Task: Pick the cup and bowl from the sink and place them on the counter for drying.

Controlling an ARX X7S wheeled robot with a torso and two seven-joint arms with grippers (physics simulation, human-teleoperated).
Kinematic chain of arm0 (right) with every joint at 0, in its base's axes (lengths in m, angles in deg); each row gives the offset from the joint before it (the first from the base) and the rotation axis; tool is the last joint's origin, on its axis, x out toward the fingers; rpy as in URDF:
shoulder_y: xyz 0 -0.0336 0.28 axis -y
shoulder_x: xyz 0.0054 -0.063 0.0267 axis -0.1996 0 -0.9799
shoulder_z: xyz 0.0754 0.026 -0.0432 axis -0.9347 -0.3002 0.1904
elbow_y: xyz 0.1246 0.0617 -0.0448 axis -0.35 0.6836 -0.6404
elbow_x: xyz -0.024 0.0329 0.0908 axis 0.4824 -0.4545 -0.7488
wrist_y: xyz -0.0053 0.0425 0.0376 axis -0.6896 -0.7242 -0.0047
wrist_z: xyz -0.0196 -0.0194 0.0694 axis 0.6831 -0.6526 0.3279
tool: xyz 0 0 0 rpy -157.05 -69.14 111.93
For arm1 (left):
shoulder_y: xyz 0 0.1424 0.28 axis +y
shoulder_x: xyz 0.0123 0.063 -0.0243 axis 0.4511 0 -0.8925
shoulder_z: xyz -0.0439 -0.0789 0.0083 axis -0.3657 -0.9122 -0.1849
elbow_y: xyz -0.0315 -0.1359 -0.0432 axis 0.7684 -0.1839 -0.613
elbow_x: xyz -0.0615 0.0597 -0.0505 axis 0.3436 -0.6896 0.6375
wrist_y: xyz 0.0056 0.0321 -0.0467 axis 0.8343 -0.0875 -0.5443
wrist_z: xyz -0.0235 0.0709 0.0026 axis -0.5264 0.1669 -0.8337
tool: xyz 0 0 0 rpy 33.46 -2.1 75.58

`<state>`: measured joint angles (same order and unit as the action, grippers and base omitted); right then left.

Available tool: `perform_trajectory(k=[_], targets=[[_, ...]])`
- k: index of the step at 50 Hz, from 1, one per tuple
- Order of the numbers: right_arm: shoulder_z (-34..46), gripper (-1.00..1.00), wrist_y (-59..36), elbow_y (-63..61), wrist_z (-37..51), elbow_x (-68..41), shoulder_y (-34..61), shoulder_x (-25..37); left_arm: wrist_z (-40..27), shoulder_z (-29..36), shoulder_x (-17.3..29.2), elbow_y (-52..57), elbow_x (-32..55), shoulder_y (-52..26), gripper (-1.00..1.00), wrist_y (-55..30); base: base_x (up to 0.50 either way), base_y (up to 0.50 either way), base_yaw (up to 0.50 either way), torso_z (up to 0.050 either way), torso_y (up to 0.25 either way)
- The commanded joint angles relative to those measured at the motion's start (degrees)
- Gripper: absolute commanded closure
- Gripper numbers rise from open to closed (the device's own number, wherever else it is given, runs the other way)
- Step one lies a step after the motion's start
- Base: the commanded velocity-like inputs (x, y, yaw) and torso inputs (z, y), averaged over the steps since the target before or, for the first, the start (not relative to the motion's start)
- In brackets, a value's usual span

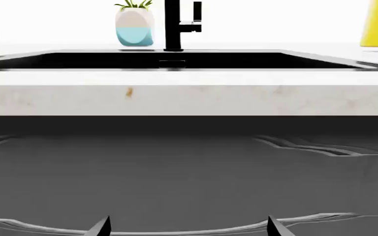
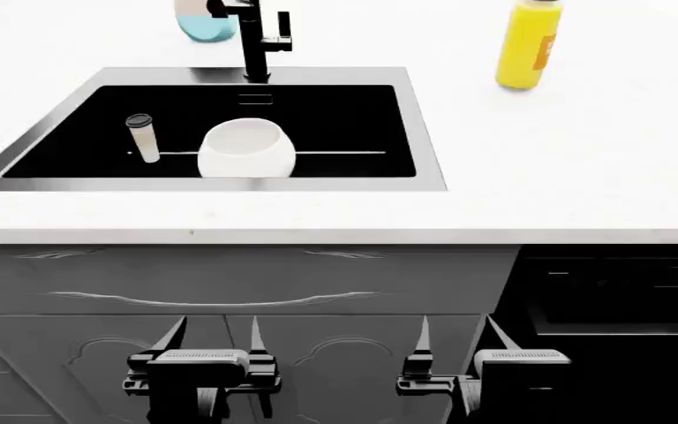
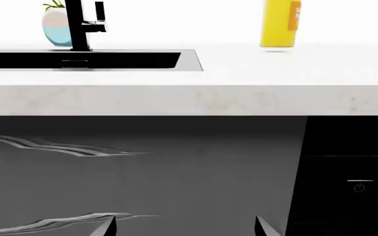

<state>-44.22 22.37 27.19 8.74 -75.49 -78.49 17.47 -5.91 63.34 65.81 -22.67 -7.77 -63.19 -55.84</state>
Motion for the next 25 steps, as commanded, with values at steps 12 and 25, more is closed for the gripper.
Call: perform_trajectory(k=[12, 25], targets=[[3.59, -1.0, 1.8, -0.18, 2.73, -2.68, -0.27, 2.82, -3.1, 3.07, 2.69, 0.19, 2.75, 0.04, -1.0, 0.16, 0.0, 0.0, 0.0, 0.0, 0.0], [5.53, -1.0, 0.43, -0.54, 3.83, -2.99, -0.12, 4.17, -4.14, 4.03, 3.89, 0.26, 4.79, 0.27, -1.0, 0.0, 0.0, 0.21, 0.0, 0.0, 0.0]])
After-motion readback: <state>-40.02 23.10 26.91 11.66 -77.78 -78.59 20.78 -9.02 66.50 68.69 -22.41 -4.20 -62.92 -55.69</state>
